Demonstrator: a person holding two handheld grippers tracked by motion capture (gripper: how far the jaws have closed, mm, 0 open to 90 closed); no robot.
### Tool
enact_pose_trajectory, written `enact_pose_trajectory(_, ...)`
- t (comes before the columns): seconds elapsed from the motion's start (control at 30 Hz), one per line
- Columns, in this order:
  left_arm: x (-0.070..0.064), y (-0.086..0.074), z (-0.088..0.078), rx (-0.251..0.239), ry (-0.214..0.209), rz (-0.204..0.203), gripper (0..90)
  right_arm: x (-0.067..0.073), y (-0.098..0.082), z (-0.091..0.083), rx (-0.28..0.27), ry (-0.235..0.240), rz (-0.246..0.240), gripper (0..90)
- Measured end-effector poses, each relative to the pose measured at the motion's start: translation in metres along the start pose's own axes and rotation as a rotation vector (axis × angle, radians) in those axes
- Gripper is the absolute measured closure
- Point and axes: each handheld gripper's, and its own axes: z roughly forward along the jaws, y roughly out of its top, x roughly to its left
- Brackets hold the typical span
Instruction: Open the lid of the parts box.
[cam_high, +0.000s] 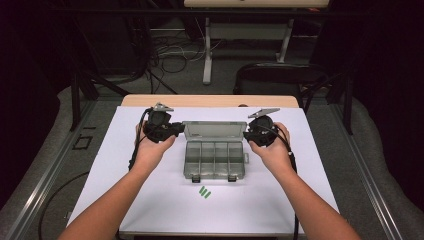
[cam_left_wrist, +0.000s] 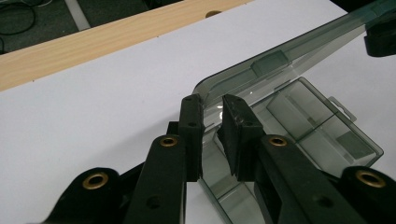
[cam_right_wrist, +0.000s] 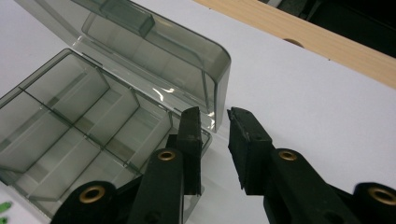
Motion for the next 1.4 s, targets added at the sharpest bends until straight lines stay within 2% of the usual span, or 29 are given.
enact_pose_trajectory(0.13,0.002,0.001,0.001,-0.005,-0.002,-0.005,78.1,-0.003,0.001,0.009,0.005,-0.016,0.014,74.4)
enact_pose_trajectory(0.4,0.006,0.003,0.003,-0.01,-0.001,-0.022,78.1,-0.006,0.001,0.022,0.007,-0.011,0.043,74.2)
enact_pose_trajectory(0.5,0.007,0.004,0.004,-0.014,0.003,-0.026,78.1,-0.006,0.001,0.024,0.004,-0.006,0.046,75.7)
enact_pose_trajectory(0.63,0.01,0.004,0.004,-0.01,0.002,-0.027,77.9,-0.008,0.001,0.025,0.004,-0.015,0.038,82.0)
enact_pose_trajectory(0.7,0.011,0.004,0.004,-0.014,0.002,-0.033,77.7,-0.008,0.001,0.026,0.002,-0.006,0.05,85.2)
enact_pose_trajectory(0.9,0.01,0.003,0.006,-0.02,0.003,-0.035,76.6,-0.009,0.001,0.026,0.003,-0.007,0.062,86.0)
enact_pose_trajectory(1.07,0.008,-0.001,0.009,-0.044,-0.005,-0.041,73.5,-0.009,0.002,0.027,0.004,-0.006,0.083,86.2)
enact_pose_trajectory(1.33,0.009,-0.013,0.019,-0.05,0.003,-0.049,71.2,-0.008,0.002,0.027,0.009,-0.011,0.085,86.4)
enact_pose_trajectory(1.4,0.009,-0.017,0.023,-0.054,-0.004,-0.062,70.8,-0.008,0.002,0.027,0.011,-0.013,0.087,86.4)
